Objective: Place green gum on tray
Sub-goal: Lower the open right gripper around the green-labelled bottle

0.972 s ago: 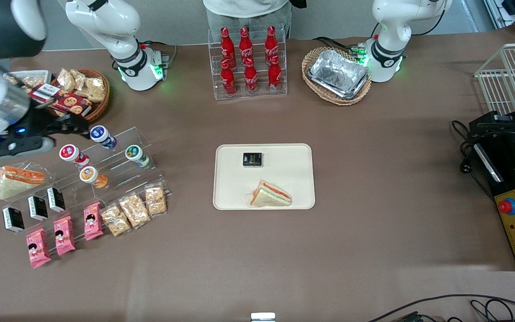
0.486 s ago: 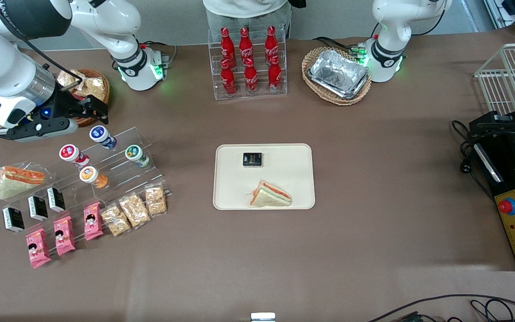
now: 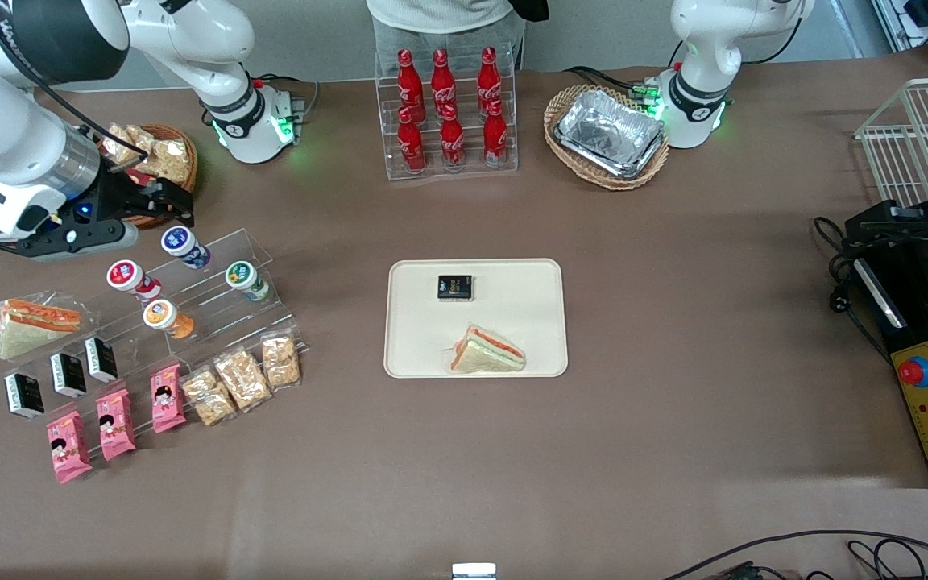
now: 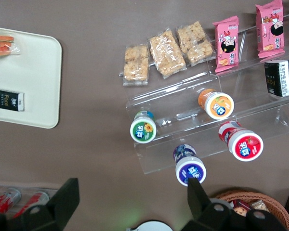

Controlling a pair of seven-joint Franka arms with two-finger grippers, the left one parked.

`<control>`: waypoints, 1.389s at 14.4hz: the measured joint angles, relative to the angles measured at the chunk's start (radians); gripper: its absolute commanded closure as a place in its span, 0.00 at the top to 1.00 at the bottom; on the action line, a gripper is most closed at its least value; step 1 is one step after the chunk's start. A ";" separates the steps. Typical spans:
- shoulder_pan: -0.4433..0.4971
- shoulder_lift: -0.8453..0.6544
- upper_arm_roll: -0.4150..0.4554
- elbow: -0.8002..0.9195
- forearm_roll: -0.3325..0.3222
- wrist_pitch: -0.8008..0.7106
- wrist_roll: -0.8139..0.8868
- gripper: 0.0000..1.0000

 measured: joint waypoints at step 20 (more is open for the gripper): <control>0.002 0.055 0.004 -0.481 0.004 0.576 -0.023 1.00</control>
